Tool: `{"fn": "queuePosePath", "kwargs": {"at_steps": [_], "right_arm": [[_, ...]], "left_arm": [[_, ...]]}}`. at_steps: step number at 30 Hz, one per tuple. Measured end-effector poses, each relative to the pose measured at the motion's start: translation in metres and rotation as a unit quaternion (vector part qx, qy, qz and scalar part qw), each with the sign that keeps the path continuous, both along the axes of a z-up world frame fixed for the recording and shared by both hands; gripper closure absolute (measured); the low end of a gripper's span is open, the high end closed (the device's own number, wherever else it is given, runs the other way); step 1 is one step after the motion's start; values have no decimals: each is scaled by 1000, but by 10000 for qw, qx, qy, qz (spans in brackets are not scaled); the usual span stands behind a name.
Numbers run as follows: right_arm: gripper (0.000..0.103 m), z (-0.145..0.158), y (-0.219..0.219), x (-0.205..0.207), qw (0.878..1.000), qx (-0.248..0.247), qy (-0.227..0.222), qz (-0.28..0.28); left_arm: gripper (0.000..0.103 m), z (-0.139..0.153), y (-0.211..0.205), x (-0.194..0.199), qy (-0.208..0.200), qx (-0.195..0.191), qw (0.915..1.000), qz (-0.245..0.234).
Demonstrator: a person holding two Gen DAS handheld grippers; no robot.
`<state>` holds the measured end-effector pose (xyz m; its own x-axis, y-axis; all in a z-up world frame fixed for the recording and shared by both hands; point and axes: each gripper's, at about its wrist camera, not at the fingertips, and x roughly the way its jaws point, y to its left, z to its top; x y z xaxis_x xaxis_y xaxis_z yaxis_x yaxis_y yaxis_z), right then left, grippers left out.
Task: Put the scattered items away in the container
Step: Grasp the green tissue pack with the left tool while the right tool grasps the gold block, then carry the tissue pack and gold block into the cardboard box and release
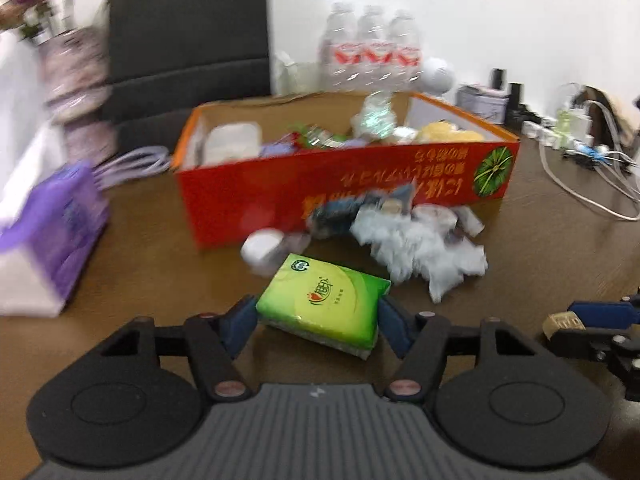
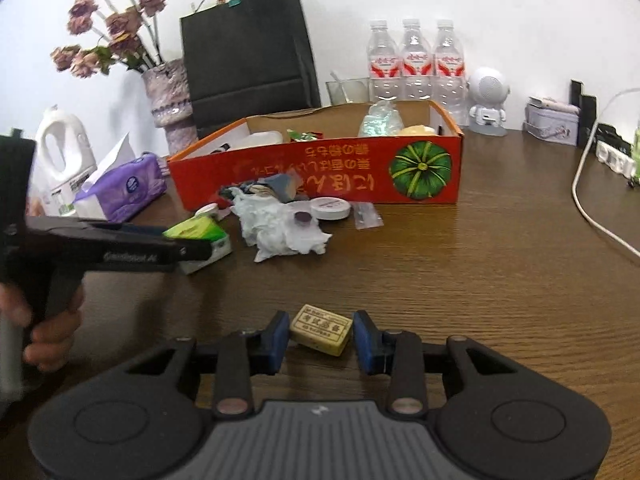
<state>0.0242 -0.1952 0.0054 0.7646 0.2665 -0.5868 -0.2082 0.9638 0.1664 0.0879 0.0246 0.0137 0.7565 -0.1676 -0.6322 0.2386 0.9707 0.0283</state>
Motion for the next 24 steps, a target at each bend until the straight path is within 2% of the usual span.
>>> {"fn": "queuePosePath", "kwargs": {"at_steps": [3, 5, 7, 10, 11, 14, 16, 18, 20, 24], "right_arm": [[69, 2, 5, -10, 9999, -62, -52, 136], [69, 2, 8, -17, 9996, -115, -46, 249], [68, 2, 11, -24, 9993, -107, -49, 363], [68, 7, 15, -34, 9980, -101, -225, 576], [68, 9, 16, -37, 9977, -122, -264, 604], [68, 11, 17, -42, 9981, -226, -272, 498], [67, 9, 15, -43, 9987, -219, -156, 433], [66, 7, 16, -45, 9987, -264, -73, 419], [65, 7, 18, -47, 9986, -288, -63, 437], [66, 1, 31, -44, 9973, -497, -86, 536]], "left_arm": [[33, 2, -6, -55, -102, 180, 9974, 691], [26, -2, -11, -88, -235, 201, 9958, 866], [21, -5, -17, -106, -215, 368, 9962, 763], [11, 0, -20, -114, -363, 578, 9972, 304], [8, 2, -18, -112, -361, 572, 9974, 247], [8, 3, -10, -93, -81, 417, 9991, 84], [10, 0, -6, -85, 48, 316, 9994, 123], [29, -3, -3, -79, 219, 199, 9994, 163], [37, -4, 0, -79, 267, -38, 9994, 202], [38, -6, -2, -93, 161, -101, 9991, 377]]}}
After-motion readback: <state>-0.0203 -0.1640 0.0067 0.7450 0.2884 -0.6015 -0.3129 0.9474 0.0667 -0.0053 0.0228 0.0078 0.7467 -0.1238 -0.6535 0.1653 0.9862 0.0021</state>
